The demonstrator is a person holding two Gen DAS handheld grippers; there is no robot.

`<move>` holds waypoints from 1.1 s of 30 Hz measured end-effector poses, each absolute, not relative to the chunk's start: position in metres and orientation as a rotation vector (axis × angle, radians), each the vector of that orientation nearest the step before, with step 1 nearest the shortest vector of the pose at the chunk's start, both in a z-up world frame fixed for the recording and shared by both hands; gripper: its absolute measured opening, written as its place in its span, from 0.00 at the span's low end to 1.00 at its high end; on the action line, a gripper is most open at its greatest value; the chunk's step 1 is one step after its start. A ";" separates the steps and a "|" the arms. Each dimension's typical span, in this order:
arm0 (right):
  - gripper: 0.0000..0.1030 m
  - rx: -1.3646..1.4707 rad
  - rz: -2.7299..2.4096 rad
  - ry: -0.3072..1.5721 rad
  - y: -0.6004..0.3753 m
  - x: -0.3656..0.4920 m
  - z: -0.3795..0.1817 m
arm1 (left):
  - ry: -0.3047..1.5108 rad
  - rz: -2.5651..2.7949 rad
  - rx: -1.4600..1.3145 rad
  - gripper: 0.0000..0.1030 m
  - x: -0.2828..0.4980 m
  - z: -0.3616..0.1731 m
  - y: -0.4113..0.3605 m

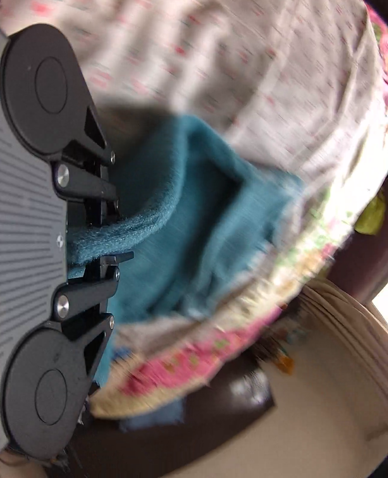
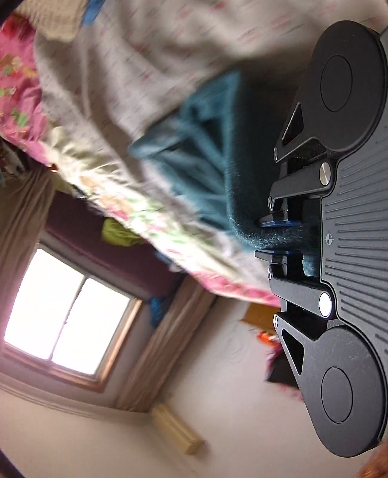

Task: Fold small clothes
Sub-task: 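Grasp the sweater side edge with both grippers and fold it inward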

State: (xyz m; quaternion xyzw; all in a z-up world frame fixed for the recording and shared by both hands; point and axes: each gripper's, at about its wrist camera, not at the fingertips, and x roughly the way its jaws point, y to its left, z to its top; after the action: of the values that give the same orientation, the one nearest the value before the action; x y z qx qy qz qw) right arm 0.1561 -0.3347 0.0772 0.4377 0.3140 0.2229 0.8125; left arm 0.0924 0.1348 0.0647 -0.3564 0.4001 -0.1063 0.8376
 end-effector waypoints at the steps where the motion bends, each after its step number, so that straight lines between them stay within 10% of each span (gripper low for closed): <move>1: 0.14 0.943 0.462 0.656 -0.334 0.175 0.077 | 0.821 -0.234 -0.771 0.22 0.108 0.069 0.139; 13: 0.26 0.914 0.220 0.706 -0.309 0.361 -0.001 | 0.751 0.008 -0.755 0.23 0.289 0.009 0.174; 19: 0.49 0.802 0.238 0.638 -0.309 0.351 0.010 | 0.747 0.021 -0.794 0.28 0.287 -0.018 0.182; 33: 0.54 0.389 0.204 0.651 -0.299 0.311 0.011 | 0.718 0.137 -0.707 0.51 0.288 0.007 0.187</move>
State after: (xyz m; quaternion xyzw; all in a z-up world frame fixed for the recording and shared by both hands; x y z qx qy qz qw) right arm 0.3105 -0.2988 0.0114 0.1896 0.3174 0.0993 0.9238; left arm 0.2878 0.1867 0.0071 -0.3387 0.3438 0.0657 0.8734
